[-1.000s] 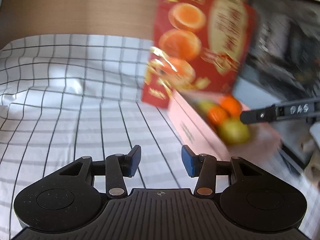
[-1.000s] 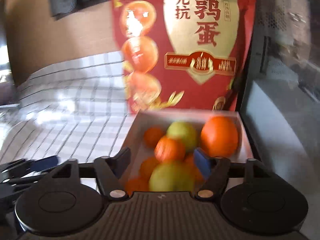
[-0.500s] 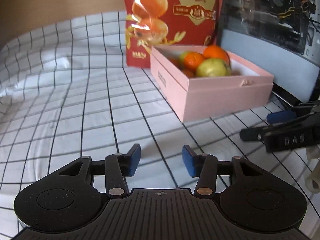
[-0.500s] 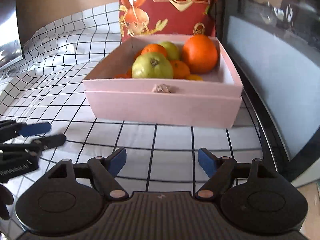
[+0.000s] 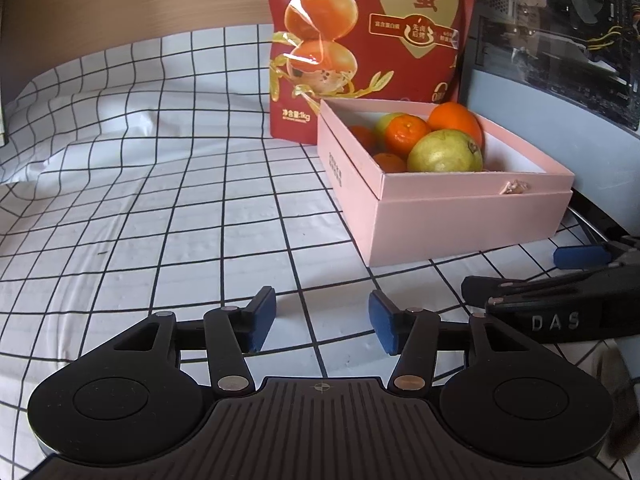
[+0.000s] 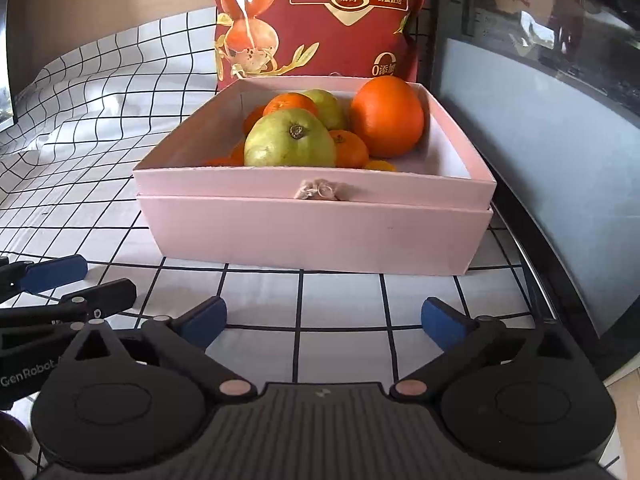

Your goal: Organize fruits

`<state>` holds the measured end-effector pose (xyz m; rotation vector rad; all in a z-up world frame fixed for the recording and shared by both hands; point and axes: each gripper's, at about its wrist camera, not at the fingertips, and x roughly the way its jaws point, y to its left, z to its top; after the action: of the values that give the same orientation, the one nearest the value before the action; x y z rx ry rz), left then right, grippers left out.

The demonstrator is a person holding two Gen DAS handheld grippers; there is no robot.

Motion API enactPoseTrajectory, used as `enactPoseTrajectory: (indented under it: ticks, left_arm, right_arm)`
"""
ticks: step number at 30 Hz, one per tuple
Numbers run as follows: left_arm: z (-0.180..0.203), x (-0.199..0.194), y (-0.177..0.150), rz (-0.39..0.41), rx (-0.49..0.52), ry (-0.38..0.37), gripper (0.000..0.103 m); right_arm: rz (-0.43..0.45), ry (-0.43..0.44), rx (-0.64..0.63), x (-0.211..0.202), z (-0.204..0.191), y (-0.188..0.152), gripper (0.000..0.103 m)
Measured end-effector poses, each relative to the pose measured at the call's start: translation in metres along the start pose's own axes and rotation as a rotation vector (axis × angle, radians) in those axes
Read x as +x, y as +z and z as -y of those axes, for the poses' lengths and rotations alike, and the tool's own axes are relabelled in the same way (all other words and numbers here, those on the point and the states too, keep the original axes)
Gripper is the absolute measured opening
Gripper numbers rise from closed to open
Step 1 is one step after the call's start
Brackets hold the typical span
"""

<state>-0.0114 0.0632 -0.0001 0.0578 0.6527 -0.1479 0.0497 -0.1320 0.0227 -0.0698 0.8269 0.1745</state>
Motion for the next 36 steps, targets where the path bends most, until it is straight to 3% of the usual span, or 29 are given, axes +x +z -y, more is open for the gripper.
enactPoseTrajectory:
  ticks: [5, 36]
  left_arm:
    - [-0.0019, -0.0005, -0.0002, 0.002, -0.014, -0.008, 0.057]
    - [0.0009, -0.0001, -0.0001, -0.001, 0.003, 0.009, 0.057]
  right_arm:
    - [0.047, -0.002, -0.001, -0.0026, 0.0006, -0.0073, 0.103]
    - [0.048, 0.004, -0.003, -0.0025, 0.0008, -0.0071, 0.103]
